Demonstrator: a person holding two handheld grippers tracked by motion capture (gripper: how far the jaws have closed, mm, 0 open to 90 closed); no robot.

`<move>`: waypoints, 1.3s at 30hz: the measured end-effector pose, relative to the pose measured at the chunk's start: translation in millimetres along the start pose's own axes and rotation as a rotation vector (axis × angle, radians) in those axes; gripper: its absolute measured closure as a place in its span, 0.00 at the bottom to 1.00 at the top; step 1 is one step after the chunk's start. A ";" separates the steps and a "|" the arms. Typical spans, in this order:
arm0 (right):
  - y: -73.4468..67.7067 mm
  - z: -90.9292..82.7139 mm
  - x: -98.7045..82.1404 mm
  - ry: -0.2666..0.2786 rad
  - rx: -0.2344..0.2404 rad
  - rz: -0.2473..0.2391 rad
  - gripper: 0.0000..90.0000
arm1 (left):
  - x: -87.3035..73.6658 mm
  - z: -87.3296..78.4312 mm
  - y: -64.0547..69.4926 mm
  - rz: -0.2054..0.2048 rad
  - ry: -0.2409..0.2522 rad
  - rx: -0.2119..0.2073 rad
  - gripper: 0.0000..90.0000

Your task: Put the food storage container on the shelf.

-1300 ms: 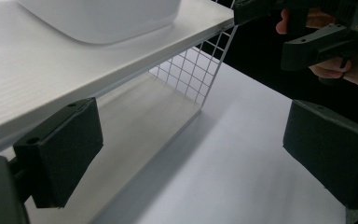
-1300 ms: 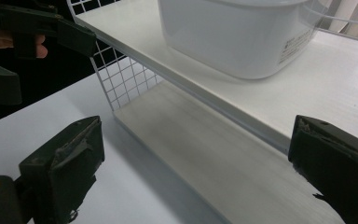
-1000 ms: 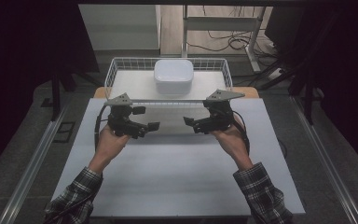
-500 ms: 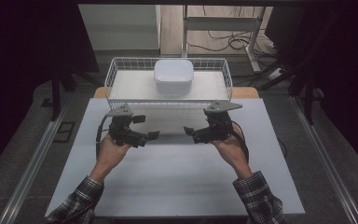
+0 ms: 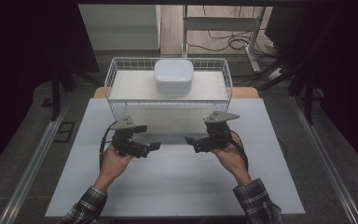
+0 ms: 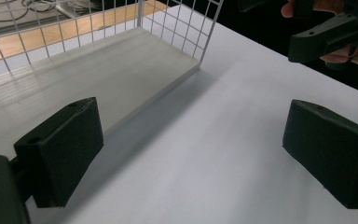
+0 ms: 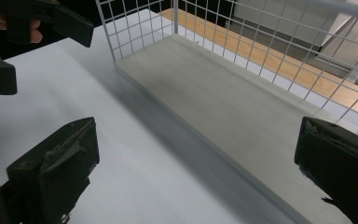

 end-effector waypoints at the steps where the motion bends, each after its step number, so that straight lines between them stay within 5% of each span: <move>1: -0.2 0.5 -1.3 0.001 0.007 0.000 0.00 | -1.9 0.5 -0.3 0.007 -0.011 0.007 0.05; 16: -11.5 -7.2 -27.1 -0.012 0.031 -0.045 0.00 | -28.7 -5.8 5.6 0.008 -0.037 0.019 0.05; 30: -20.7 -7.0 -56.4 -0.046 0.068 -0.025 0.00 | -48.1 -14.6 10.8 -0.005 -0.047 0.021 0.05; 39: -24.8 -16.6 -68.7 -0.045 0.052 -0.035 0.00 | -57.8 -21.5 13.5 -0.015 -0.043 0.025 0.05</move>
Point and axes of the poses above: each handheld gripper's, and its own axes: z roughly forward along the jaws, x roughly out of its top, y roughly to its right, the point moved 2 cm from there along z, roughly forward along the jaws, and after that the axes turned 2 degrees about x, right-handed, at the moved point
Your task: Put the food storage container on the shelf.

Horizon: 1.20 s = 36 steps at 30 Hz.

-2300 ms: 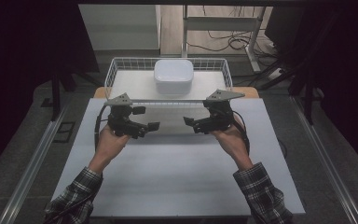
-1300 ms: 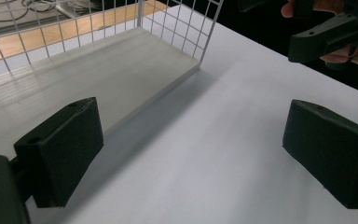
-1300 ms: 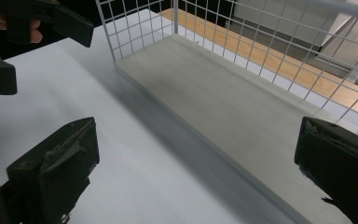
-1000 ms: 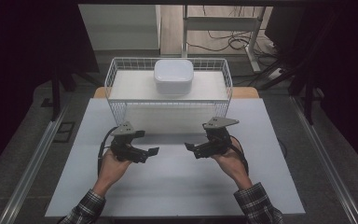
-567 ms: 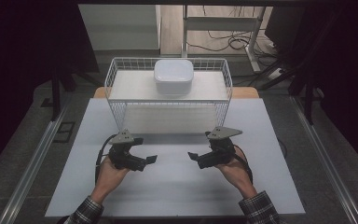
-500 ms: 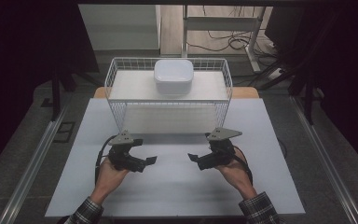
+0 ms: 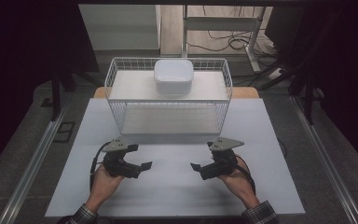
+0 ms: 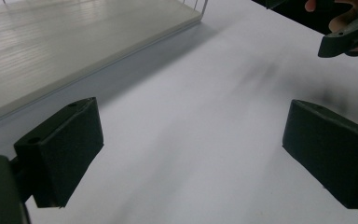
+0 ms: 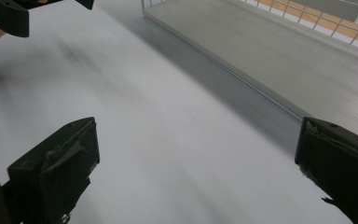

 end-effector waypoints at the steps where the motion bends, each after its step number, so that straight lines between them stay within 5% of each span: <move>1: -0.2 -1.4 -1.3 -0.001 -0.008 -0.006 0.00 | -1.2 -0.4 0.6 0.001 -0.002 0.000 0.05; 36: -3.5 -65.5 -49.5 0.029 -0.153 0.060 0.00 | -46.7 -38.2 9.6 -0.021 -0.026 0.070 0.05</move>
Point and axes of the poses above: each handheld gripper's, and its own axes: z roughly forward along the jaws, x roughly out of its top, y roughly to its right, the point moved 2 cm from there along z, roughly forward along the jaws, and after that the axes turned 2 degrees about x, right-handed, at the moved point
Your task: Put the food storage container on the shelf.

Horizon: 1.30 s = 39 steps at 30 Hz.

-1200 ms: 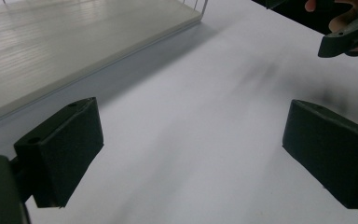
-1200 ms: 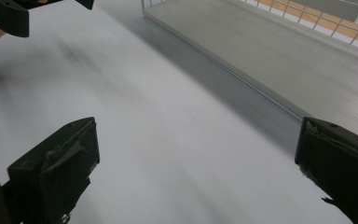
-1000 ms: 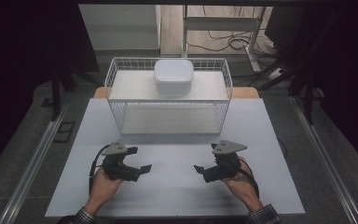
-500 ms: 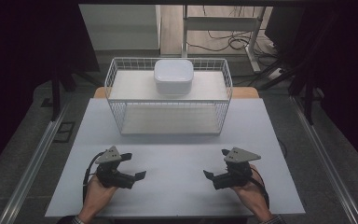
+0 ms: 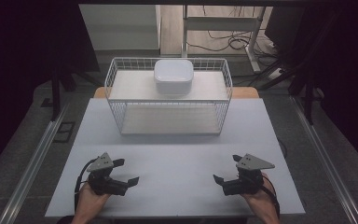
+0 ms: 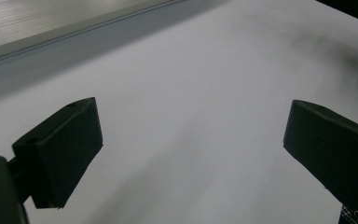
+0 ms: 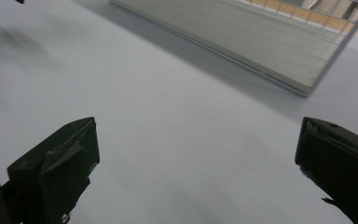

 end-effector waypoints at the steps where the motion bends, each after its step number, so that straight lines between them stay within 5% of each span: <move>1: 0.2 -1.7 -1.5 -0.001 -0.007 0.004 0.00 | -1.3 -1.1 0.2 0.000 -0.001 0.004 0.05; 23: 7.6 -29.0 -37.5 -0.048 -0.112 0.063 0.00 | -31.5 -24.8 -2.0 -0.028 -0.045 0.068 0.04; 39: 3.9 -30.0 -58.6 -0.178 -0.110 0.093 0.00 | -37.6 -22.5 -5.4 -0.059 -0.112 0.096 0.04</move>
Point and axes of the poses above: each handheld gripper's, and its own axes: z roughly forward along the jaws, x roughly out of its top, y roughly to its right, the point moved 2 cm from there along z, roughly forward along the jaws, and after that the axes turned 2 degrees about x, right-handed, at the moved point
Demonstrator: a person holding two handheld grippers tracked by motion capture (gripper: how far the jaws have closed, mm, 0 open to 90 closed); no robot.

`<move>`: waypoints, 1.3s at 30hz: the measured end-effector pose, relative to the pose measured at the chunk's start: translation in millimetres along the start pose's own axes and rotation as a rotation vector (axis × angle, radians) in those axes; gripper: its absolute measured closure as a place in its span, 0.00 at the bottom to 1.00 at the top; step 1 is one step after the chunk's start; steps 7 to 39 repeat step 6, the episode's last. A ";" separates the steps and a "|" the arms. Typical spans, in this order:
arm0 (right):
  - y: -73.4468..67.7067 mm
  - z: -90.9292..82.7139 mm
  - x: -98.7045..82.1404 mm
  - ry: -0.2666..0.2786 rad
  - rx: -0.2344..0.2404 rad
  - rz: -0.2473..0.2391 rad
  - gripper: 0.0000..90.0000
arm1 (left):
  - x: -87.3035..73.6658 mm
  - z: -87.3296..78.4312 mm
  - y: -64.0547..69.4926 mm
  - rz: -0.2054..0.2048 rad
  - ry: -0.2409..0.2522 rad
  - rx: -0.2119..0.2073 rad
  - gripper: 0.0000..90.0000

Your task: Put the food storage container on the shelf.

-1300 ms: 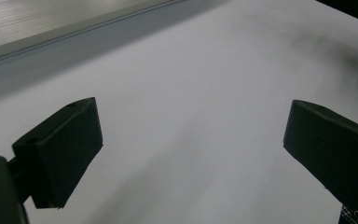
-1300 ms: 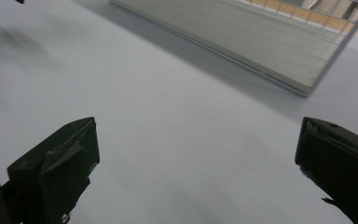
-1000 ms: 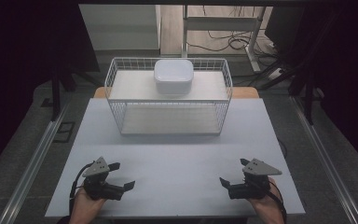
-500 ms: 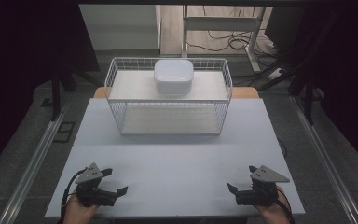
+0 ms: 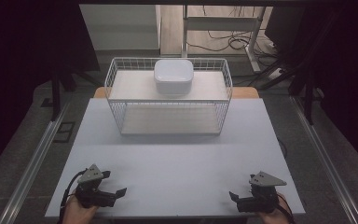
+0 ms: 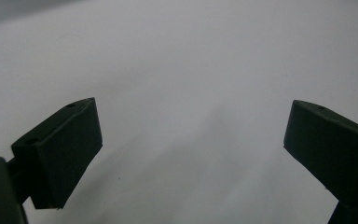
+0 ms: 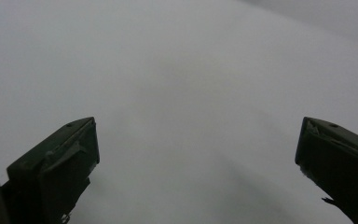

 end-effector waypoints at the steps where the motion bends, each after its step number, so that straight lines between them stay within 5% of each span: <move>1: 0.1 -0.8 0.1 0.006 -0.005 0.001 0.00 | -0.1 0.1 -0.2 -0.002 -0.002 0.000 0.04; 39: 0.8 -1.4 -0.4 0.010 -0.004 0.010 0.00 | 0.5 1.5 -0.1 -0.003 -0.011 0.003 0.04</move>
Point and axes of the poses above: each handheld gripper's, and its own axes: z roughly forward along the jaws, x roughly out of its top, y roughly to its right, the point moved 2 cm from there along z, roughly forward along the jaws, and after that the axes turned 2 degrees about x, right-handed, at the moved point
